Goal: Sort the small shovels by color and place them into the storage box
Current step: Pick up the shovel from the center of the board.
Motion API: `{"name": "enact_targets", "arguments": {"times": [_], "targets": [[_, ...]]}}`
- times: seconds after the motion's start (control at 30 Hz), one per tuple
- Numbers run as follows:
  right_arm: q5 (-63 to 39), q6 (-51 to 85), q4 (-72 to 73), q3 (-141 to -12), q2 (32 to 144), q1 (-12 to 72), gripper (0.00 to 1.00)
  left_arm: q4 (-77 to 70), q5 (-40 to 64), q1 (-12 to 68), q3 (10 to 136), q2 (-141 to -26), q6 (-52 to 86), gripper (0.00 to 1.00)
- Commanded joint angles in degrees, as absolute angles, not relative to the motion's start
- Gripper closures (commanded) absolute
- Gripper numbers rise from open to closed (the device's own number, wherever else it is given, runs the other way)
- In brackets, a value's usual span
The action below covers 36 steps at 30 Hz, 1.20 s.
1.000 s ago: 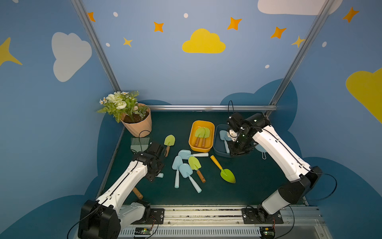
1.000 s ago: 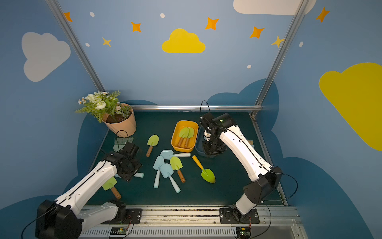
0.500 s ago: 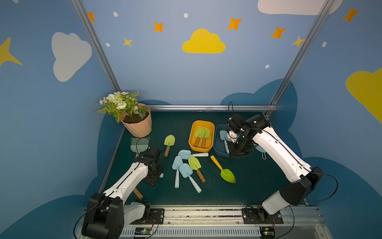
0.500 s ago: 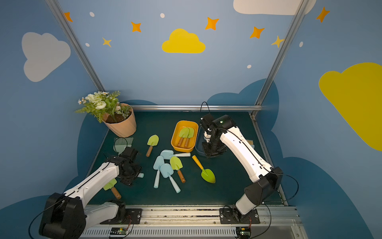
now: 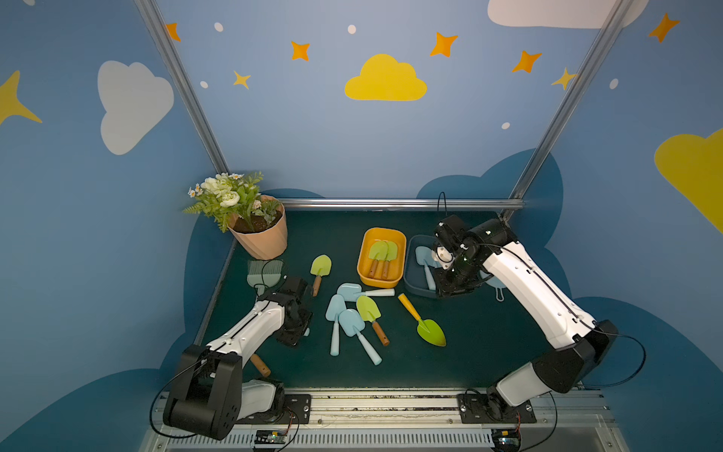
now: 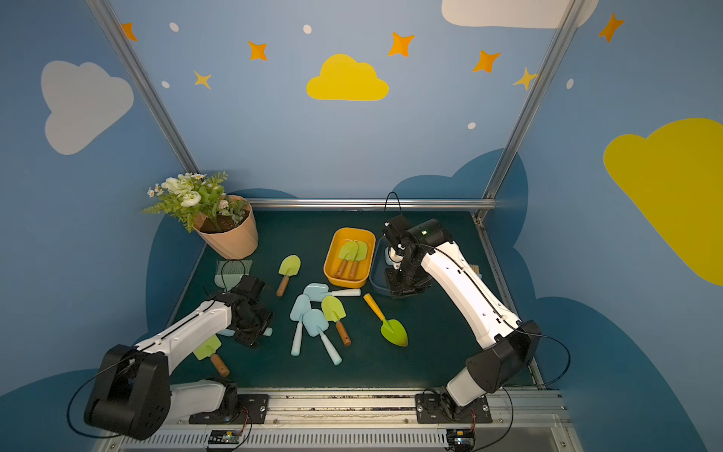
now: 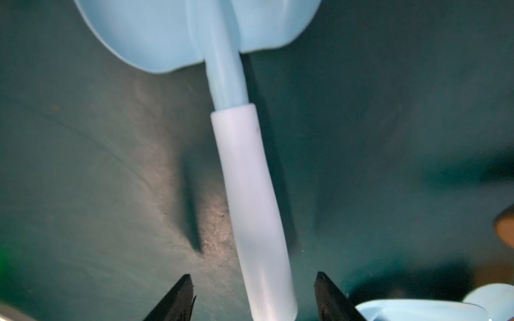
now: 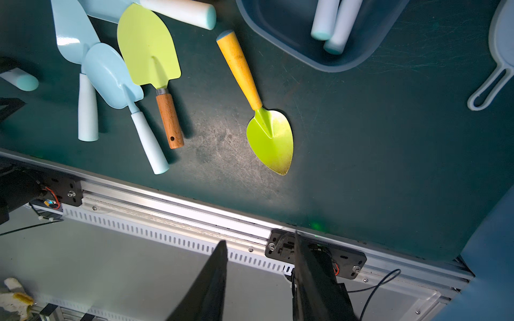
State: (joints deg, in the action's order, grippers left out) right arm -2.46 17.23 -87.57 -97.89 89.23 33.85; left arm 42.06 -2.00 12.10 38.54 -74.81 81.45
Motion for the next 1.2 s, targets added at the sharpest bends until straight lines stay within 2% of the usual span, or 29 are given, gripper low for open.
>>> {"name": "enact_targets", "arguments": {"times": [0.0,0.2,0.67,0.97,1.17], "targets": [[-2.82,16.32,-87.19,-97.12,87.79,33.27,0.59,40.52,0.35,11.85,38.75,-76.4,81.65,0.38],[-3.07,15.87,-87.0,-96.29,87.04,31.93,0.59,41.02,-0.04,11.79,38.93,-77.21,81.8,0.45],[-3.6,16.01,-86.49,-95.33,86.85,31.64,0.59,41.56,-0.99,11.43,39.42,-77.26,80.82,0.75],[-3.86,16.15,-86.24,-95.04,86.93,31.64,0.59,43.2,-1.71,11.12,41.42,-76.41,79.7,0.89],[-3.78,16.3,-86.31,-94.84,86.6,31.64,0.59,43.44,-1.12,11.15,41.74,-75.35,78.84,0.94]]}}
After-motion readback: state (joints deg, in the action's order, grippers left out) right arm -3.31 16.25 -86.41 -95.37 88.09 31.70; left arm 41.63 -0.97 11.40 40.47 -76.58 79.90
